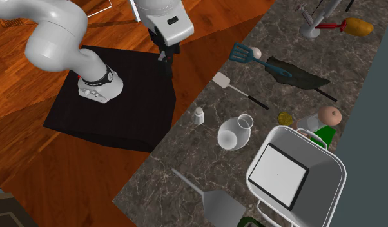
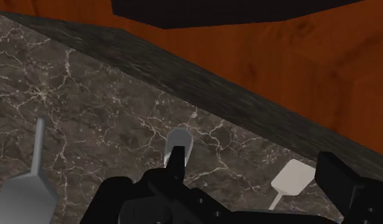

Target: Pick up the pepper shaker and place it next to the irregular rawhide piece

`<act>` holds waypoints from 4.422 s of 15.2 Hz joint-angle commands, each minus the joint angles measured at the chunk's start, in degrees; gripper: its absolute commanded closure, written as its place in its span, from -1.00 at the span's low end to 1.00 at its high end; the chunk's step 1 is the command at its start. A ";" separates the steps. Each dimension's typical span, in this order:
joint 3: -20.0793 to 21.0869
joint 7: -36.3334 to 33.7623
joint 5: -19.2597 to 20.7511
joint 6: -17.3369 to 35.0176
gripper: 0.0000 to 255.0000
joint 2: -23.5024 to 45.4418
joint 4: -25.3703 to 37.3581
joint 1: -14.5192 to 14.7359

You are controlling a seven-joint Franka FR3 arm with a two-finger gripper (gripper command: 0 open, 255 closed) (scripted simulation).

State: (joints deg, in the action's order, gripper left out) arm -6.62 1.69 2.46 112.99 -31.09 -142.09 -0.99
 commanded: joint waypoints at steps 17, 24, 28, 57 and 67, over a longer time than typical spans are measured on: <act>-4.55 12.28 5.29 27.04 -1.00 31.12 4.80 -1.15; -4.70 12.57 4.93 30.65 -1.00 34.07 4.14 -1.35; -4.70 12.57 4.93 30.65 -1.00 34.07 4.14 -1.35; -4.35 12.88 5.57 16.26 1.00 24.66 9.19 -1.10; -4.01 13.27 5.54 8.36 1.00 21.25 13.72 -0.97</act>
State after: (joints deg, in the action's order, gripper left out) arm -10.65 14.90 7.97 122.18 -9.38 -128.74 -1.94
